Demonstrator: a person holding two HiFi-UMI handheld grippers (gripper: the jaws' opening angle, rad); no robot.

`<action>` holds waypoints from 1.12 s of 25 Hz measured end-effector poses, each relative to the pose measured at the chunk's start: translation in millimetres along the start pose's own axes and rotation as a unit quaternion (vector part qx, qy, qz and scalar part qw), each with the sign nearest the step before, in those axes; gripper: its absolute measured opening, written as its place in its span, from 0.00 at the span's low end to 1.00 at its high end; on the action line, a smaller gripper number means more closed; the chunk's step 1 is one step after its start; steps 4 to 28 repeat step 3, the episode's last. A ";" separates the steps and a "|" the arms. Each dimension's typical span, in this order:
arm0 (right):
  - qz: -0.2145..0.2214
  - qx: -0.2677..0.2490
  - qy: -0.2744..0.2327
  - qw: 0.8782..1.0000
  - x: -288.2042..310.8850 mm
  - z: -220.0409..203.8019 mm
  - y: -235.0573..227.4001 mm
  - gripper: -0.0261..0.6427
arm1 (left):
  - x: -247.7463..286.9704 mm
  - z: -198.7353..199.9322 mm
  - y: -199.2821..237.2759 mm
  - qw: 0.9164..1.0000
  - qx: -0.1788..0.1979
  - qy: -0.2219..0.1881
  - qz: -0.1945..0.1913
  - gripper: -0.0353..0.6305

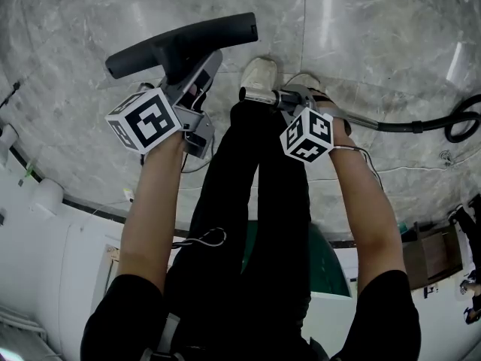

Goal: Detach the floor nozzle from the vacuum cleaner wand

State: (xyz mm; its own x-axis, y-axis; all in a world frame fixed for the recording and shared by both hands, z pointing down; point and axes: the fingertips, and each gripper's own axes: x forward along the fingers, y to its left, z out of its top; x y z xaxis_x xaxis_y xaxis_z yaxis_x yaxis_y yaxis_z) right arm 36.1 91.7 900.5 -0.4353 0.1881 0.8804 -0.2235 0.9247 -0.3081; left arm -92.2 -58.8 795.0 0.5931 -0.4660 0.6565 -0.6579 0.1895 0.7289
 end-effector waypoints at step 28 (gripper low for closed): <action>0.001 0.001 0.000 1.000 0.4 -12.3 -0.6 0.17 | 9.8 -19.5 -2.3 1.000 0.010 0.022 0.004 0.24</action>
